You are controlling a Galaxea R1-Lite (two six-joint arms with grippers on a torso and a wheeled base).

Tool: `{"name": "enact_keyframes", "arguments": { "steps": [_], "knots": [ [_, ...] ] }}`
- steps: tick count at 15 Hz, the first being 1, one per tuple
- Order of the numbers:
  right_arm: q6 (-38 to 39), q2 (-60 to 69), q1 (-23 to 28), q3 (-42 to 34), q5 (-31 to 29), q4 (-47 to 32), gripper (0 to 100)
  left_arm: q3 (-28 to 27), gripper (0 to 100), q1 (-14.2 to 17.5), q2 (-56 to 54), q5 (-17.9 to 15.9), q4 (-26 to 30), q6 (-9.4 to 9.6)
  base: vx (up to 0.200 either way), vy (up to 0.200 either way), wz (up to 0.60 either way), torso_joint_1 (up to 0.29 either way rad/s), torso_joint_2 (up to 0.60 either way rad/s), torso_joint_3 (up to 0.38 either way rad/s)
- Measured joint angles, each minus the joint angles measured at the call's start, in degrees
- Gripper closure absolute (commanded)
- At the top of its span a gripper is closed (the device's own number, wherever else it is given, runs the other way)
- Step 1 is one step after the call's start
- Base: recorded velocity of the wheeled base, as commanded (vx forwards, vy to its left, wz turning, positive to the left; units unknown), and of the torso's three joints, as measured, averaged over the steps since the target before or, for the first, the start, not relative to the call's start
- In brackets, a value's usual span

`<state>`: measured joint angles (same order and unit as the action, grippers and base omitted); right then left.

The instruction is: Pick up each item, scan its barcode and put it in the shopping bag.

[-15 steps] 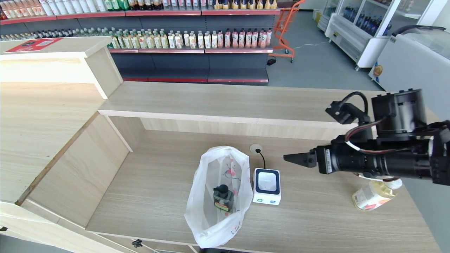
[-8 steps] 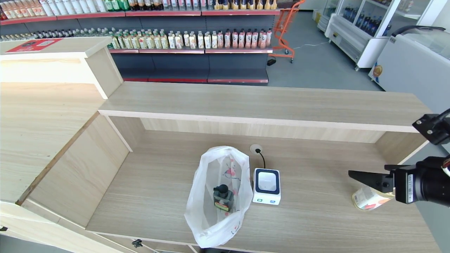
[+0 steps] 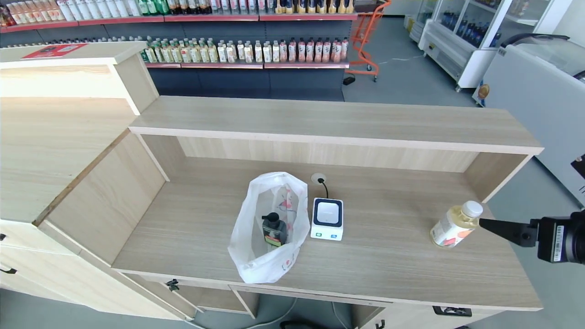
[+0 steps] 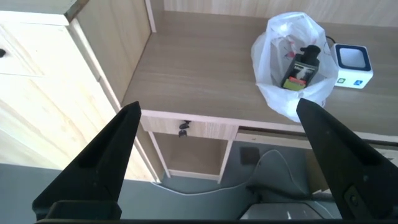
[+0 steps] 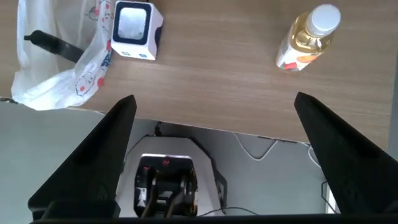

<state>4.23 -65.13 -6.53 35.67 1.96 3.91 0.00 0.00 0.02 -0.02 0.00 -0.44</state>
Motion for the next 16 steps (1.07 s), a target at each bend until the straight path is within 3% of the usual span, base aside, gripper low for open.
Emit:
{"name": "enact_keyframes", "arguments": {
  "steps": [8, 11, 14, 16],
  "knots": [
    [-0.51, -1.57, 8.59, -3.07, -0.82, 0.05, 0, 0.0, 0, 0.0, 0.0, 0.02, 0.0, 0.23, 0.0, -0.2, 0.0, 0.01, 0.01, 0.001],
    [-2.32, -3.68, 9.47, -3.75, -7.35, 0.11, 0, 0.0, 0, 0.0, 0.0, 0.0, 0.0, 0.23, 0.0, -0.2, 0.0, 0.004, 0.01, 0.002],
    [-6.61, -5.79, 9.59, -4.45, -7.79, -0.85, 0, 0.0, 0, 0.0, 0.0, 0.02, 0.02, 0.33, 0.0, -0.2, 0.0, 0.002, 0.0, 0.005],
    [-8.57, -8.01, 9.64, -4.53, -7.95, -2.11, 0, 0.0, 0, 0.0, 0.0, 0.02, 0.0, 0.44, 0.0, 0.0, 0.0, 0.0, 0.0, 0.0]
  ]
}}
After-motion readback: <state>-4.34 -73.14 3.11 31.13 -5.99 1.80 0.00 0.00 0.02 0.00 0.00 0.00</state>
